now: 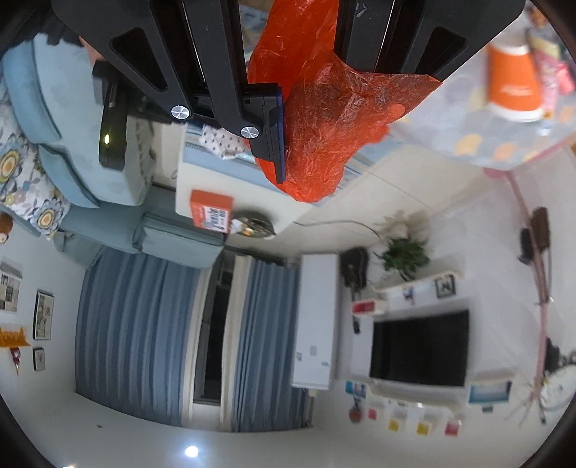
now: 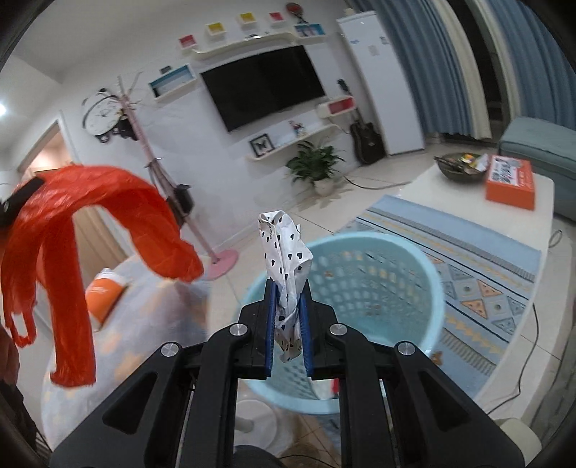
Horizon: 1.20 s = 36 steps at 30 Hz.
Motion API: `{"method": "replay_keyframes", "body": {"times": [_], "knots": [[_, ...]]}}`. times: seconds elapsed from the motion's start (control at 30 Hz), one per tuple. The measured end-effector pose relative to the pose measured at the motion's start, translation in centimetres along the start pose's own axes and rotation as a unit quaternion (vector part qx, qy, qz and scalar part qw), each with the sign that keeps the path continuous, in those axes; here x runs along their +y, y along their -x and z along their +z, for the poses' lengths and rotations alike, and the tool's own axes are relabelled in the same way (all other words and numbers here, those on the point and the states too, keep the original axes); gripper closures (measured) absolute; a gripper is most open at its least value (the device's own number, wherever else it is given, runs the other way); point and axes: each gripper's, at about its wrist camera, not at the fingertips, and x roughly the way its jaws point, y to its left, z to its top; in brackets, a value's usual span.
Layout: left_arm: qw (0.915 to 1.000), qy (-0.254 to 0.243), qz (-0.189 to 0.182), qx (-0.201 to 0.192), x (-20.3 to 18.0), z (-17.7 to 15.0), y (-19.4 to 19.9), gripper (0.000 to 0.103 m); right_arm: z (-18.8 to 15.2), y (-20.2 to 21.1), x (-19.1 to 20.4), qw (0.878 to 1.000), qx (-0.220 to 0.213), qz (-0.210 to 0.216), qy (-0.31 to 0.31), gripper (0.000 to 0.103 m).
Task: Collect trash
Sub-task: 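Carry the orange bag and polka-dot paper in both grippers over the basket, then open both grippers to drop the bag and paper into the basket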
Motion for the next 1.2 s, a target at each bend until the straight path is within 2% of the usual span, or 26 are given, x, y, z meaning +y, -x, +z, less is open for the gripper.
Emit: {"method": "replay_keyframes", "body": {"times": [0.13,0.27,0.4,0.53,0.73,0.87,0.9,0.93,0.97,1.0,1.03,1.07,1.13,1.2], "knots": [[0.9993,0.0,-0.013,0.036,-0.3,-0.2,-5.0,0.101,-0.4,-1.7,-2.2,1.0,0.012,-0.026,-0.005,0.093],[0.9964,0.002,-0.013,0.084,-0.3,-1.5,-10.0,0.101,-0.9,-3.6,-3.9,0.999,0.028,-0.033,-0.016,0.093],[0.9937,0.009,-0.015,0.111,0.1,-2.2,-12.9,0.101,-1.0,-5.7,-4.6,0.998,0.044,-0.036,-0.013,0.092],[0.9939,0.019,-0.018,0.107,0.4,-1.7,-13.7,0.101,-1.1,-6.7,-4.6,0.998,0.053,-0.038,-0.009,0.092],[0.9966,0.02,-0.03,0.074,-0.4,0.2,-12.9,0.101,-0.9,-7.2,-4.4,0.998,0.044,-0.045,-0.011,0.092],[0.9968,0.015,-0.038,0.068,-1.8,0.6,-13.1,0.097,-0.9,-7.6,-4.1,0.997,0.049,-0.053,-0.005,0.091],[0.9965,0.012,-0.033,0.076,-2.0,0.3,-13.6,0.09,-0.9,-7.7,-4.1,0.996,0.056,-0.064,-0.001,0.084],[0.9955,0.011,-0.029,0.089,-2.0,0.1,-14.3,0.062,-1.0,-7.8,-4.0,0.995,0.06,-0.075,0.001,0.08],[0.9918,0.016,-0.026,0.124,-1.9,-0.5,-15.5,0.032,-1.1,-7.8,-4.1,0.995,0.061,-0.084,0.002,0.079],[0.9859,0.022,-0.024,0.164,-1.6,-1.3,-16.9,0.029,-1.2,-7.8,-4.3,0.994,0.059,-0.092,0.003,0.077],[0.9798,0.028,-0.017,0.197,-1.3,-2.0,-17.9,0.031,-1.3,-7.6,-4.4,0.993,0.06,-0.097,0.004,0.074],[0.975,0.033,0.004,0.22,-0.7,-2.8,-18.6,0.031,-1.3,-7.5,-4.5,0.993,0.061,-0.098,0.005,0.071],[0.9743,0.051,0.028,0.217,0.6,-3.3,-18.3,0.031,-1.3,-6.7,-4.9,0.993,0.052,-0.106,0.001,0.066],[0.9739,0.075,0.032,0.212,1.7,-3.2,-17.5,0.031,-1.4,-6.0,-5.3,0.993,0.045,-0.109,-0.002,0.061]]}}
